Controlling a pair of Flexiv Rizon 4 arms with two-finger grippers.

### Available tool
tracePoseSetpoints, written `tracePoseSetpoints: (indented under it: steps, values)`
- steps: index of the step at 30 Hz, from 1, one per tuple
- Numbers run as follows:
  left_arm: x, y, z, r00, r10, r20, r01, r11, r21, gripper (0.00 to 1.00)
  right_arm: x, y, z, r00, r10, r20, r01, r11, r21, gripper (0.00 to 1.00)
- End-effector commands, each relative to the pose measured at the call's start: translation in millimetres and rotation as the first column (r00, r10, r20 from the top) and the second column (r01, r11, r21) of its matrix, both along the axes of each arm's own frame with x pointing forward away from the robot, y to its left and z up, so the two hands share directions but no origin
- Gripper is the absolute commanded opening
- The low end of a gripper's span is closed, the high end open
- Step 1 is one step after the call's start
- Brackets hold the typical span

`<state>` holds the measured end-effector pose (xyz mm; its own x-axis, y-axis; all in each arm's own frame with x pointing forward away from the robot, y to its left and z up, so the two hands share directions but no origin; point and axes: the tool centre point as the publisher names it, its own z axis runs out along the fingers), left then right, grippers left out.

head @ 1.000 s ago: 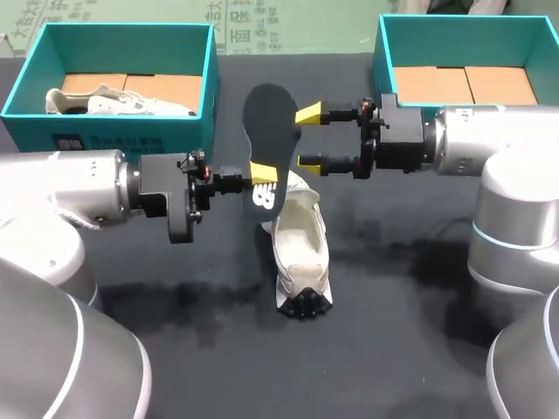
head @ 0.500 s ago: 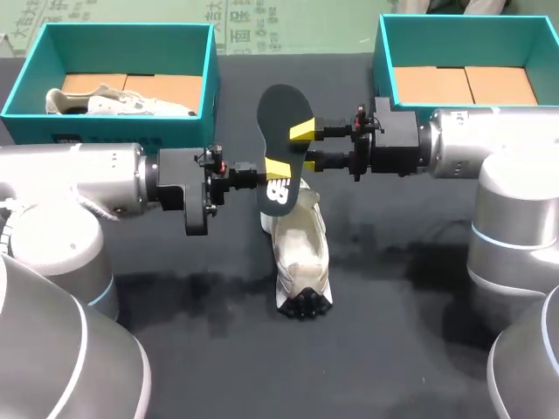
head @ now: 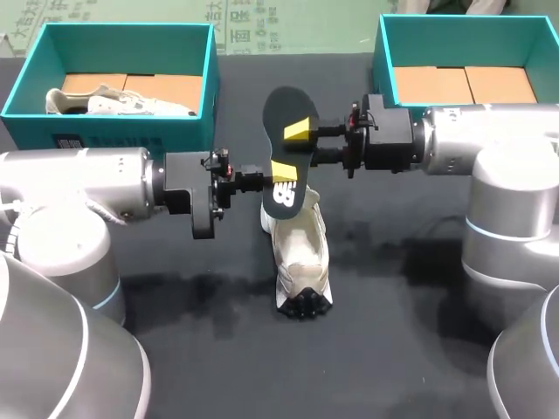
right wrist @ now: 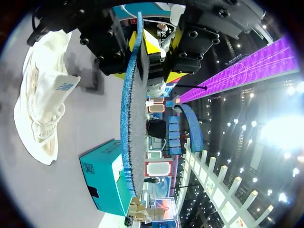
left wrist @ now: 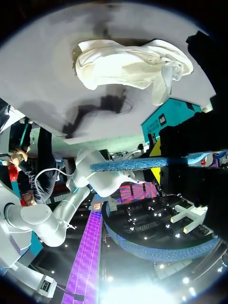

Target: Take the shoe out of the shoebox, open the shoe tongue, remove and reinsert the insole, then place the shoe into the shoebox

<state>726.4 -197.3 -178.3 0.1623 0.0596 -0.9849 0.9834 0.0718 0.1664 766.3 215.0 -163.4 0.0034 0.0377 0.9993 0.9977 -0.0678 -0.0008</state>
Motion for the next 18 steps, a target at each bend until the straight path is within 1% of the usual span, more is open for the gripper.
tracePoseSetpoints:
  steps: [1, 4, 6, 13, 14, 15, 18]
  values:
    - [-0.6, -1.4, -0.9, 1.000, 0.011, 0.003, -0.011, 1.000, -0.003, 0.00, 2.3, 4.1, -1.7, 1.000, 0.001, -0.004, -0.001, 1.000, -0.001, 0.32]
    - [-0.9, 0.1, -2.0, 1.000, 0.020, 0.006, -0.020, 1.000, -0.008, 0.00, 2.8, 4.3, -1.9, 1.000, -0.002, -0.006, 0.002, 1.000, 0.002, 0.28]
    - [-1.1, 1.2, -2.5, 1.000, 0.029, 0.003, -0.029, 0.999, -0.014, 0.00, 3.1, 4.4, -1.9, 1.000, -0.003, -0.007, 0.003, 1.000, 0.003, 0.28]
    - [-1.5, 2.0, -3.5, 0.999, 0.045, 0.004, -0.045, 0.999, -0.015, 0.00, 3.3, 4.7, -2.0, 1.000, -0.007, -0.011, 0.007, 1.000, 0.007, 0.10]
    - [-1.5, 2.0, -3.6, 0.999, 0.047, 0.004, -0.047, 0.999, -0.016, 0.00, 3.3, 4.7, -2.0, 1.000, -0.008, -0.012, 0.008, 1.000, 0.007, 0.07]
    - [-1.5, 2.0, -3.7, 0.999, 0.051, 0.004, -0.051, 0.999, -0.018, 0.00, 3.4, 4.8, -2.0, 1.000, -0.008, -0.012, 0.008, 1.000, 0.007, 0.00]
    - [-1.4, 1.9, -3.9, 0.998, 0.056, 0.005, -0.056, 0.998, -0.020, 0.00, 3.4, 4.9, -1.9, 1.000, -0.009, -0.013, 0.009, 1.000, 0.007, 0.00]
